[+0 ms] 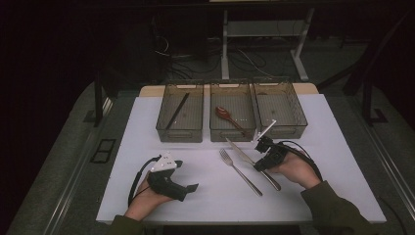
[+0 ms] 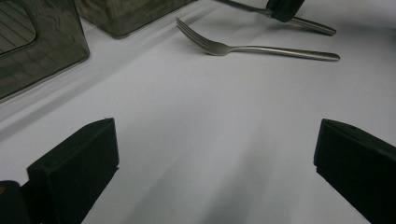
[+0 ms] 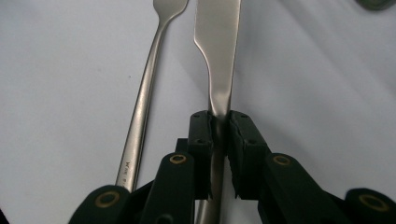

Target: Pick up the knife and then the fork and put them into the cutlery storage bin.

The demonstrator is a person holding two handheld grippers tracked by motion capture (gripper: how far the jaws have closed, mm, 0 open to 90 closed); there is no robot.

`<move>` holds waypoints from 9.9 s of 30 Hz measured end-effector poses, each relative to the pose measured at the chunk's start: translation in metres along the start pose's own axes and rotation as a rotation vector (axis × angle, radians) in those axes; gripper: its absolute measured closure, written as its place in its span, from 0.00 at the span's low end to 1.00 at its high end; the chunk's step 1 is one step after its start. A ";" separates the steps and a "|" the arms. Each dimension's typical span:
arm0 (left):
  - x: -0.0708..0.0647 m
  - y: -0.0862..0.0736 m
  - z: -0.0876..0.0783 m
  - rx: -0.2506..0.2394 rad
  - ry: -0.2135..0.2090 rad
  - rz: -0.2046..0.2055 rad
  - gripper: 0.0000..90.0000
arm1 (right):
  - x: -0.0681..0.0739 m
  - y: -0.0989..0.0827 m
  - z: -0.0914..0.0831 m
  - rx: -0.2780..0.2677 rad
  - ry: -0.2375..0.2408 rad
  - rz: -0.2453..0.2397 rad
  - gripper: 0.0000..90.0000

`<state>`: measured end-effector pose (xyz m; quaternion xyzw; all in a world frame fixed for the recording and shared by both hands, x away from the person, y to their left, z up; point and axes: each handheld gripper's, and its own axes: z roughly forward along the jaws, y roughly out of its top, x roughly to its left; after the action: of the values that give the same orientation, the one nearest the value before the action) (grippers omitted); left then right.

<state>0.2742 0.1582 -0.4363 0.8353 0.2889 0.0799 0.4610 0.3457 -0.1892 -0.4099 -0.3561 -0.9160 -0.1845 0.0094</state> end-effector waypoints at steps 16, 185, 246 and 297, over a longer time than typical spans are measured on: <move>0.003 -0.001 -0.002 -0.013 -0.008 -0.004 0.00 | -0.024 -0.018 -0.025 -0.302 0.046 -0.005 0.88; 0.002 -0.005 0.004 0.016 -0.002 -0.011 0.00 | -0.051 -0.034 -0.048 -0.477 -0.017 0.064 0.90; 0.001 -0.005 0.005 0.019 -0.007 -0.006 0.00 | 0.029 -0.064 0.004 -0.264 0.031 -0.124 0.92; -0.003 -0.002 0.005 0.005 -0.024 0.007 0.00 | 0.034 0.057 0.035 0.200 -0.058 -0.290 0.90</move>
<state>0.2730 0.1540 -0.4406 0.8384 0.2806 0.0706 0.4620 0.3617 -0.1165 -0.4187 -0.2229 -0.9714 -0.0814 -0.0081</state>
